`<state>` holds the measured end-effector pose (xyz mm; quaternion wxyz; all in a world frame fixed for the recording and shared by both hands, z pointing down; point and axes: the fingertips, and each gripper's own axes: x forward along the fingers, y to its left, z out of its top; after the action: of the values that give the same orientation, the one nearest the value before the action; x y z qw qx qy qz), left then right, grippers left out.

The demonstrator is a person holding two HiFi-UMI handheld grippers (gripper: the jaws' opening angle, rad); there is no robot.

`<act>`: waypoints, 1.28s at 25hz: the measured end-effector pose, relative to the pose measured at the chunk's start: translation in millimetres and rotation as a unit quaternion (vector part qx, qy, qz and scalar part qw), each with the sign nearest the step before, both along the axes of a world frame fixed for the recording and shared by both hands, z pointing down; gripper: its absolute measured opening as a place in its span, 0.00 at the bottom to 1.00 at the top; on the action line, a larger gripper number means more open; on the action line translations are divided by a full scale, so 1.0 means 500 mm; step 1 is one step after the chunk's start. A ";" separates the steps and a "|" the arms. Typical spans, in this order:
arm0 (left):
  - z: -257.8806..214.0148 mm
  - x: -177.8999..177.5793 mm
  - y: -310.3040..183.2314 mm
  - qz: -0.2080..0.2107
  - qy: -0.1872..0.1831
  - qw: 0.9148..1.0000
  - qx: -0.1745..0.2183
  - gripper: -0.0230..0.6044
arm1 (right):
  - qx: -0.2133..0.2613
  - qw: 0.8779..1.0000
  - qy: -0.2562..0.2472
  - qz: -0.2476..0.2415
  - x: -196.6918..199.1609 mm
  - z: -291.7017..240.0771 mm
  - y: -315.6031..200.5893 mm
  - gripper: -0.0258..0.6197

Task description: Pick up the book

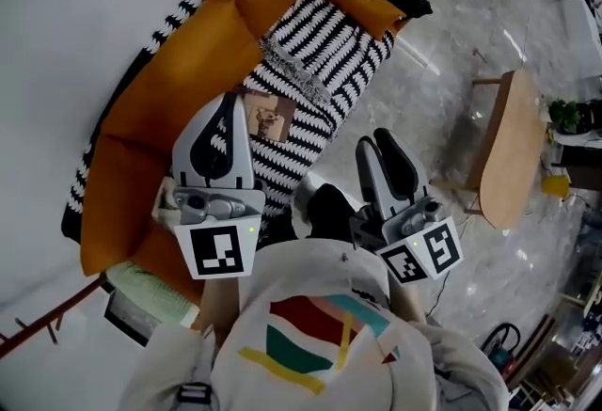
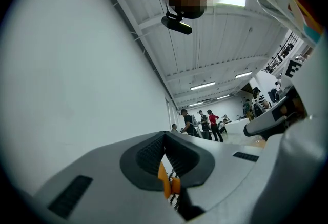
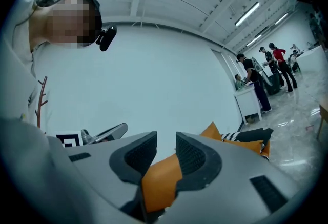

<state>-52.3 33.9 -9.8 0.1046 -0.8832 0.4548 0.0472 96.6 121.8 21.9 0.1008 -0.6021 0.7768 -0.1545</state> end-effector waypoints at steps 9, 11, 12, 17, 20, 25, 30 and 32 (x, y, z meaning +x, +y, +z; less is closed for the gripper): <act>0.089 0.067 -0.157 -0.035 -0.034 0.999 -0.002 0.05 | -0.051 0.997 -0.029 -0.058 0.055 0.140 -0.198 0.22; 0.137 0.084 -0.194 -0.033 -0.044 0.998 -0.007 0.05 | -0.081 0.991 -0.063 -0.090 0.054 0.218 -0.254 0.32; 0.169 0.093 -0.214 -0.032 -0.048 0.998 -0.012 0.05 | -0.098 0.987 -0.080 -0.103 0.054 0.267 -0.282 0.35; 0.403 0.127 -0.291 -0.031 -0.067 0.994 -0.085 0.05 | -0.215 0.959 -0.154 -0.098 0.065 0.608 -0.351 0.47; 0.551 0.136 -0.312 -0.032 -0.072 0.989 -0.127 0.05 | -0.286 0.938 -0.167 -0.097 0.064 0.818 -0.343 0.47; 0.755 0.118 -0.309 -0.037 -0.096 0.982 -0.158 0.05 | -0.380 0.889 -0.206 -0.148 0.004 1.076 -0.279 0.47; 0.881 0.086 -0.279 -0.045 -0.113 0.975 -0.189 0.05 | -0.440 0.850 -0.241 -0.161 -0.045 1.224 -0.214 0.47; 0.906 0.071 -0.274 -0.050 -0.116 0.972 -0.197 0.05 | -0.448 0.842 -0.257 -0.156 -0.056 1.259 -0.217 0.47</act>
<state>-16.8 -103.2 443.1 -0.0172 -0.8618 0.4839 -0.1511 68.4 13.3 651.4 -0.0095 -0.3913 0.6526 -0.6487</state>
